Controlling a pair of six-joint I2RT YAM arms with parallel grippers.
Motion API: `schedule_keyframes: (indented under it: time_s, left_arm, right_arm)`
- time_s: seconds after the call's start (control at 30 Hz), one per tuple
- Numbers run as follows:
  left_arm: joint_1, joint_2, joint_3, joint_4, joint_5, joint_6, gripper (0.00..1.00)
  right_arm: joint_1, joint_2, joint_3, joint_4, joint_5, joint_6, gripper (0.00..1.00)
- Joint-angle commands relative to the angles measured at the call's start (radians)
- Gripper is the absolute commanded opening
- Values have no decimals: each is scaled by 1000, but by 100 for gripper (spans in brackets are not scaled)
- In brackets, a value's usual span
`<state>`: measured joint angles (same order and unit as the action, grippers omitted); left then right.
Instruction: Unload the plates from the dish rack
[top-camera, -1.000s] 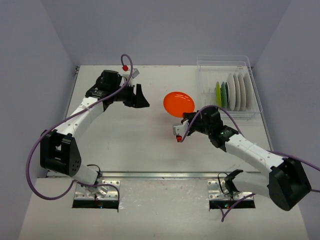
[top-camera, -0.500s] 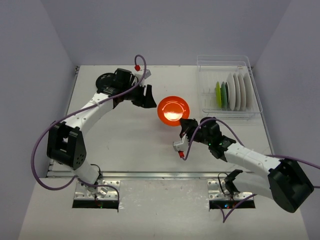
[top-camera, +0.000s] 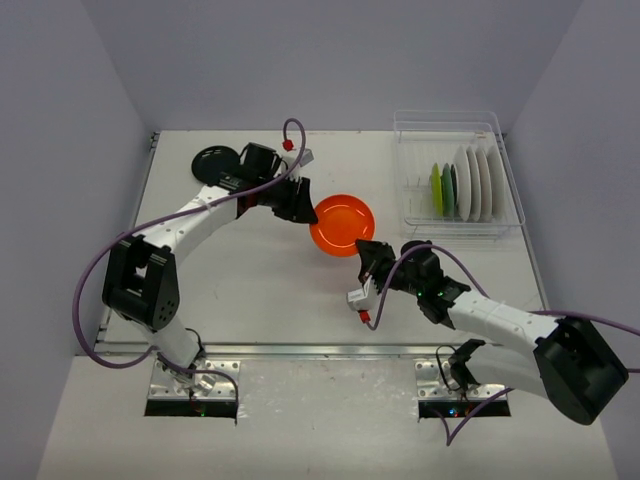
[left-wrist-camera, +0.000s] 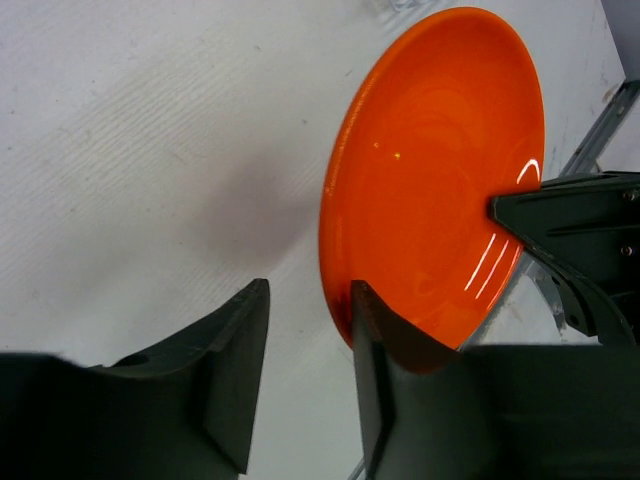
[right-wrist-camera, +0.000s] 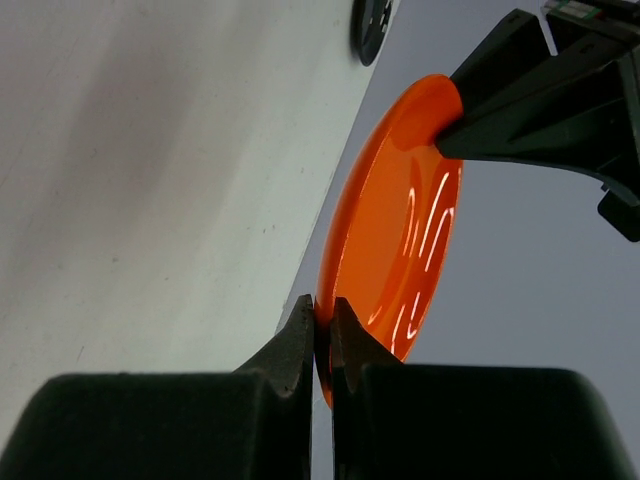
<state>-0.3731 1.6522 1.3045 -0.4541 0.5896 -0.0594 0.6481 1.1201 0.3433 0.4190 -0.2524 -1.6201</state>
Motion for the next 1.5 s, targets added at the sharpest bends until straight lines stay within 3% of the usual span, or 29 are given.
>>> schedule_keyframes:
  time_s: [0.0,0.23,0.37,0.4,0.43,0.47,0.5,0.6,0.7,0.87,1.03,1.27,1.47]
  left_arm:
    - [-6,0,17,28,8,9,30]
    - [4,7,-18,62,152,-31,4]
    - [11,14,-42,83,243,-63,0]
    - [11,14,-43,87,246,-65,0]
    - [14,13,-47,87,246,-67,0]
    - [21,10,-54,95,248,-76,0]
    - [32,8,-60,102,249,-84,0]
    - [83,3,-72,129,234,-107,0]
    - [202,2,-79,155,193,-152,0]
    - [467,62,-38,173,124,-228,0]
    - [634,175,69,206,-41,-274,0]
    - [722,367,281,202,-133,-299,0]
    - [726,492,401,218,-164,-333,0]
  right_arm:
    - [13,-5,-5,155,-53,-38,0]
    - [15,7,-36,230,-74,-51,0]
    - [13,15,-64,306,-97,-52,0]
    - [14,20,-68,317,-97,-47,10]
    - [15,21,-69,325,-97,-41,11]
    - [16,27,-66,331,-93,-35,31]
    - [17,30,-64,333,-87,-28,45]
    - [18,30,-54,330,-65,7,77]
    - [18,29,-35,312,-5,63,99]
    - [21,8,-23,281,57,180,99]
    - [25,0,85,133,209,371,99]
    - [6,47,386,-263,343,800,99]
    - [-21,96,500,-422,333,971,99]
